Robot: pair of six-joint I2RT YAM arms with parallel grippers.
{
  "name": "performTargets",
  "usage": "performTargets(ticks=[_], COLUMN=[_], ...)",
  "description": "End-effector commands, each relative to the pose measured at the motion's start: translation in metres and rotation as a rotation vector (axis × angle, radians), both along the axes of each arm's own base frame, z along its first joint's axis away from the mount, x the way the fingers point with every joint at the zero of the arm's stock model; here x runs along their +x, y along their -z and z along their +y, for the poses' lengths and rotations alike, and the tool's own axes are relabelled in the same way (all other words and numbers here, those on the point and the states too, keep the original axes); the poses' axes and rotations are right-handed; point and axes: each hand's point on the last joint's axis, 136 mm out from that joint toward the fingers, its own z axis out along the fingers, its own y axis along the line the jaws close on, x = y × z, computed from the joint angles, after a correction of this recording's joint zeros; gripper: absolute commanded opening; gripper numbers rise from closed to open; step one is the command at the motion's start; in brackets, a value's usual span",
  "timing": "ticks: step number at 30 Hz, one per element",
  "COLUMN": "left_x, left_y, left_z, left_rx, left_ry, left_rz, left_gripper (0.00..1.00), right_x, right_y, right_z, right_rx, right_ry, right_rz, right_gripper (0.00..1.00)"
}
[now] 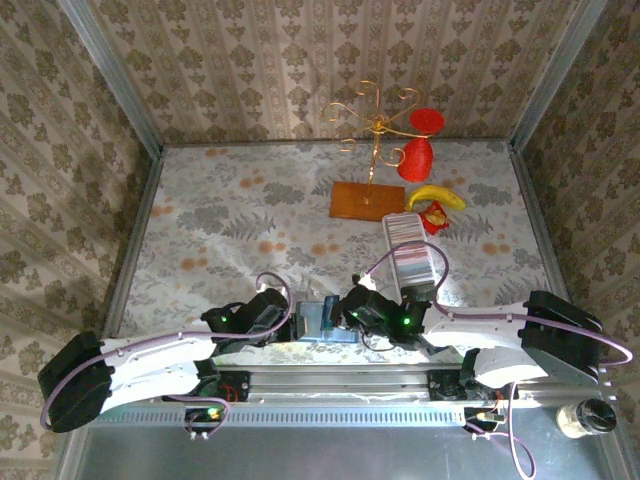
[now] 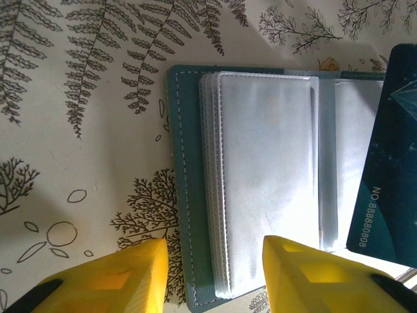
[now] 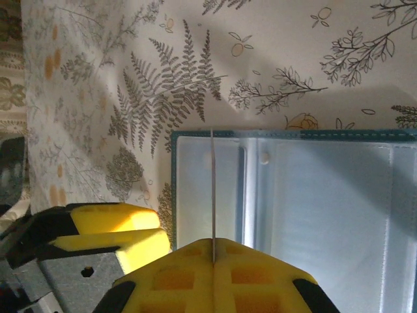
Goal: Put the credit cards into the card holder
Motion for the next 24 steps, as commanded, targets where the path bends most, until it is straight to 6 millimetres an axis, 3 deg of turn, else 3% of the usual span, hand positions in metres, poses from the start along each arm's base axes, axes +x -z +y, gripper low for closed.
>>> performTargets(ticks=[1, 24], left_x=[-0.001, -0.005], left_y=[0.005, 0.008], left_z=[0.001, -0.002], left_rx=[0.001, 0.005], left_ry=[0.002, 0.007], left_rz=[0.013, 0.023], left_gripper=[0.4, 0.35], right_x=[0.007, 0.001], right_y=[0.002, 0.035], right_z=[-0.002, -0.006], right_rx=[0.008, -0.08], right_ry=[0.051, 0.057], right_rz=[-0.022, 0.047], right_gripper=[0.0, 0.0])
